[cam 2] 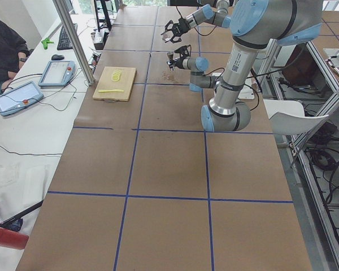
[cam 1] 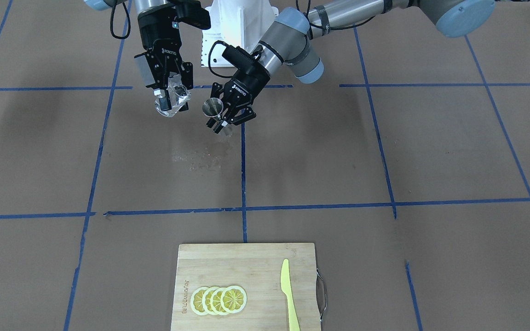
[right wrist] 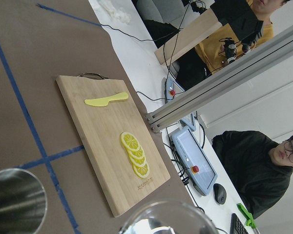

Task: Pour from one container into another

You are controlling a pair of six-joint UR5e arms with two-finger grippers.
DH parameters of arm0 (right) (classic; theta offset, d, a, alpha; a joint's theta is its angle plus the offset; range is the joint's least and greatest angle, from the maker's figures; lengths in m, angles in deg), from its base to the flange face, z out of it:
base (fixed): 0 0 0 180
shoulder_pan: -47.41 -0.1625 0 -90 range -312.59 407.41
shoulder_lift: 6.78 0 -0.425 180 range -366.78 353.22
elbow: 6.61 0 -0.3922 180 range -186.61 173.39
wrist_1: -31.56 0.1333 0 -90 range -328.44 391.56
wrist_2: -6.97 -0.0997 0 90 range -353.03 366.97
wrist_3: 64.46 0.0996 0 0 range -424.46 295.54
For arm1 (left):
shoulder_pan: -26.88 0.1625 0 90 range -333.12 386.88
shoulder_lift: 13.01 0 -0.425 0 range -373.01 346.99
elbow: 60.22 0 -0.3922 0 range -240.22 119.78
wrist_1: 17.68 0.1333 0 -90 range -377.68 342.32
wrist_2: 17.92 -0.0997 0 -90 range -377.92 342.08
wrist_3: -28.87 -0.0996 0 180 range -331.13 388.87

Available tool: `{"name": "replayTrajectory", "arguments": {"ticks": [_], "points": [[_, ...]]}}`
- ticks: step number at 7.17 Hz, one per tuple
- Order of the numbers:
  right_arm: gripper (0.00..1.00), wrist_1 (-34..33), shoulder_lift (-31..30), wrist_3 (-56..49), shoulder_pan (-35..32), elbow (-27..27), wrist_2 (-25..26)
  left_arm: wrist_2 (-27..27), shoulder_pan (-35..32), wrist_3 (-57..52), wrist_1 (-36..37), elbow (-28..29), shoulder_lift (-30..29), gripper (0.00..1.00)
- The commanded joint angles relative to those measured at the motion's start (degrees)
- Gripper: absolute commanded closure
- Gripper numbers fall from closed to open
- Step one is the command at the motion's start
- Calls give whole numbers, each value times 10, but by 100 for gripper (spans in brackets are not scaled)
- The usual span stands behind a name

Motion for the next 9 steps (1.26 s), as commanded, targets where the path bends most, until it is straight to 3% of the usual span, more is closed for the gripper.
{"name": "replayTrajectory", "arguments": {"ticks": [1,9], "points": [[100,-3,3,-15,16,1,27,0,0,0,0,0,-3,100],[100,-4,31,-22,25,23,56,-2,16,0,1,15,-23,100]]}}
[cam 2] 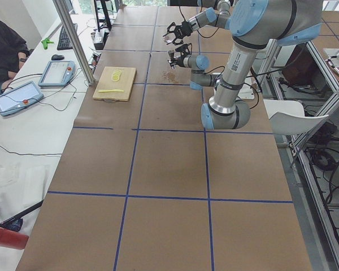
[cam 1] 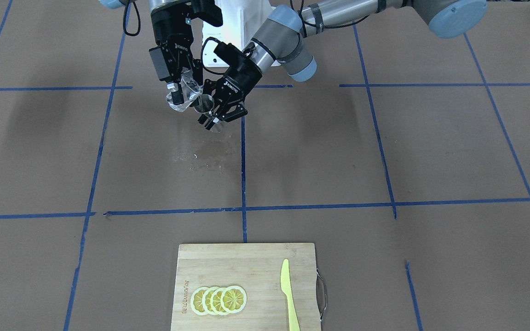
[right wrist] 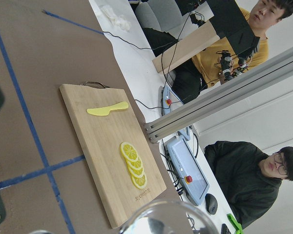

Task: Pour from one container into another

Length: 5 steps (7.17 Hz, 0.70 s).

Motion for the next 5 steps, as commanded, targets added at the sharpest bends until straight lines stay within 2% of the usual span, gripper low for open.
{"name": "replayTrajectory", "arguments": {"ticks": [1,3,5], "points": [[100,-1,3,0,-2,6,10,-1,6,0,-1,2,-2,100],[100,-1,4,-12,-2,9,23,-1,6,0,0,1,-2,100],[100,-38,9,-13,5,11,50,-1,6,0,-1,1,-2,100]]}}
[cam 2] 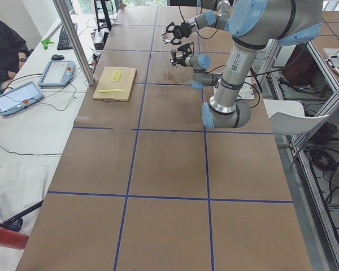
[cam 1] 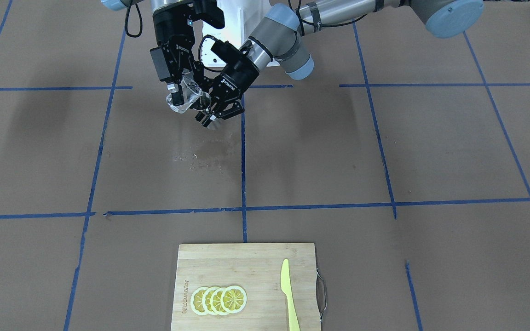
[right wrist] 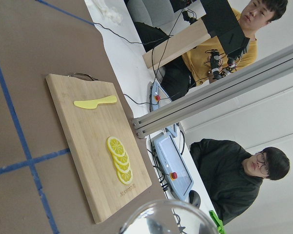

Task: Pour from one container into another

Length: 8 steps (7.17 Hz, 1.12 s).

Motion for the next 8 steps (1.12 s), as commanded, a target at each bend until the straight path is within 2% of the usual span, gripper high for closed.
{"name": "replayTrajectory", "arguments": {"ticks": [1,8], "points": [[100,-20,4,-1,7,1,19,0,0,0,0,0,0,100],[100,-20,-4,-2,19,-1,44,0,-3,0,0,-1,0,100]]}}
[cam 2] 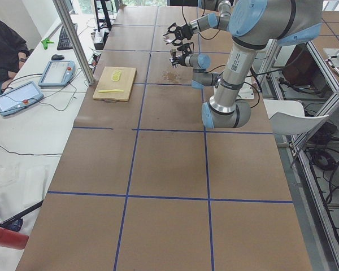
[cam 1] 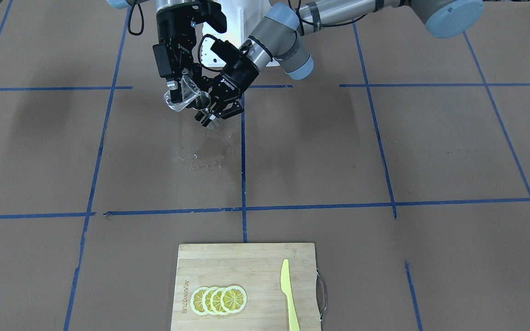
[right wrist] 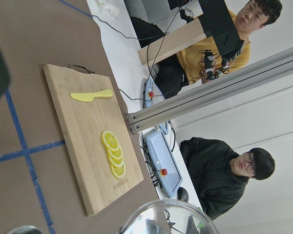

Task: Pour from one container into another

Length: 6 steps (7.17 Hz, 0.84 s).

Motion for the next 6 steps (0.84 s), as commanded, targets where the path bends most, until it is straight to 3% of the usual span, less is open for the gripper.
{"name": "replayTrajectory", "arguments": {"ticks": [1,6], "points": [[100,0,-2,-1,2,-1,5,0,0,0,0,1,1,100],[100,-5,0,-27,6,2,25,0,0,0,0,3,1,100]]}}
